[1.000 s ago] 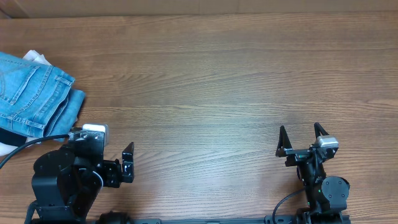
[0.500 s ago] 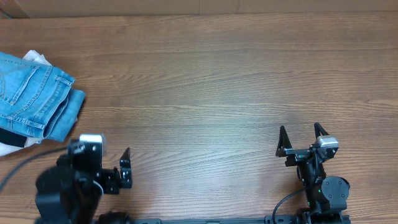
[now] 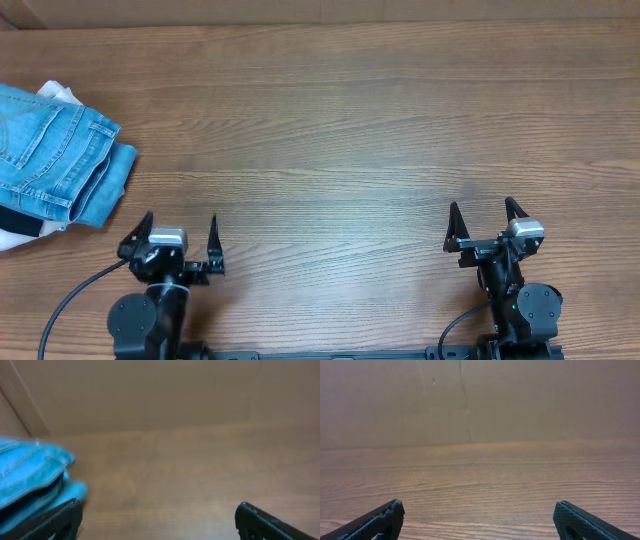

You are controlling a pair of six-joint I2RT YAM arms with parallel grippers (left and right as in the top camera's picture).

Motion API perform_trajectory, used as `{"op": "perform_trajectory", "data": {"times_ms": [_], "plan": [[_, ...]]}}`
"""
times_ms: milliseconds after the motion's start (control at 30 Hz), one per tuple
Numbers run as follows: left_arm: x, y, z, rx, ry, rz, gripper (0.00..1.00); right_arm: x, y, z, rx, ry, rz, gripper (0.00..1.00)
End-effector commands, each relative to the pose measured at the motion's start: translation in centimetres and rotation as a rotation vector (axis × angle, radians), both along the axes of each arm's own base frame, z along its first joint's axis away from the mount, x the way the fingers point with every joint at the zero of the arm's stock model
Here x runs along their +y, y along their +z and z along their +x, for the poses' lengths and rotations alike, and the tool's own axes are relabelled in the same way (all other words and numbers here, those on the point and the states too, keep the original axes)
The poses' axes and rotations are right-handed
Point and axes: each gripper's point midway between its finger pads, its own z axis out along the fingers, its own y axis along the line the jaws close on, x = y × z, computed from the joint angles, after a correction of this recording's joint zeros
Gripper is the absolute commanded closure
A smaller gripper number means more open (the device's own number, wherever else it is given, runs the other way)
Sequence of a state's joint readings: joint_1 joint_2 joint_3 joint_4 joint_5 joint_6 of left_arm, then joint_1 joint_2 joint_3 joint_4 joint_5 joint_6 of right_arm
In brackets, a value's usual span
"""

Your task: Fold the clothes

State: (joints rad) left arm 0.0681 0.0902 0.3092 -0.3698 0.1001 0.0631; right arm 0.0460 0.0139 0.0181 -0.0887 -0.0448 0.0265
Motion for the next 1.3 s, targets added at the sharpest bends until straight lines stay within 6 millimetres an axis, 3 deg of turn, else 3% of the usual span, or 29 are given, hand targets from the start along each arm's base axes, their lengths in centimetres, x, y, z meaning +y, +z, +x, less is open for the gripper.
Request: {"op": "perform_trajectory", "data": {"times_ms": [0, 133, 233, 367, 533, 1267], "plan": [[0.2, 0.2, 0.7, -0.109, 0.005, 0.044, 0.0, 0.0, 0.0, 0.0, -0.008, -0.002, 0.006, 0.0], [0.2, 1.4, 1.1, -0.245, 0.002, 0.138, 0.0, 0.0, 0.0, 0.0, -0.008, -0.002, 0.006, 0.0], [0.3, 1.2, 1.3, -0.287, 0.004, 0.198, 0.0, 0.0, 0.0, 0.0, -0.008, -0.002, 0.006, 0.0], [0.2, -1.4, 1.9, -0.236, -0.005, 0.198, 0.0, 0.0, 0.0, 0.0, -0.009, -0.002, 0.007, 0.0], [0.1, -5.4, 2.0, -0.084, -0.01, 0.055, 0.0, 0.0, 0.0, 0.0, -0.008, -0.002, 0.006, 0.0], [0.1, -5.4, 2.0, -0.084, -0.006, 0.008, 0.0, 0.0, 0.0, 0.0, -0.008, -0.002, 0.006, 0.0]]}}
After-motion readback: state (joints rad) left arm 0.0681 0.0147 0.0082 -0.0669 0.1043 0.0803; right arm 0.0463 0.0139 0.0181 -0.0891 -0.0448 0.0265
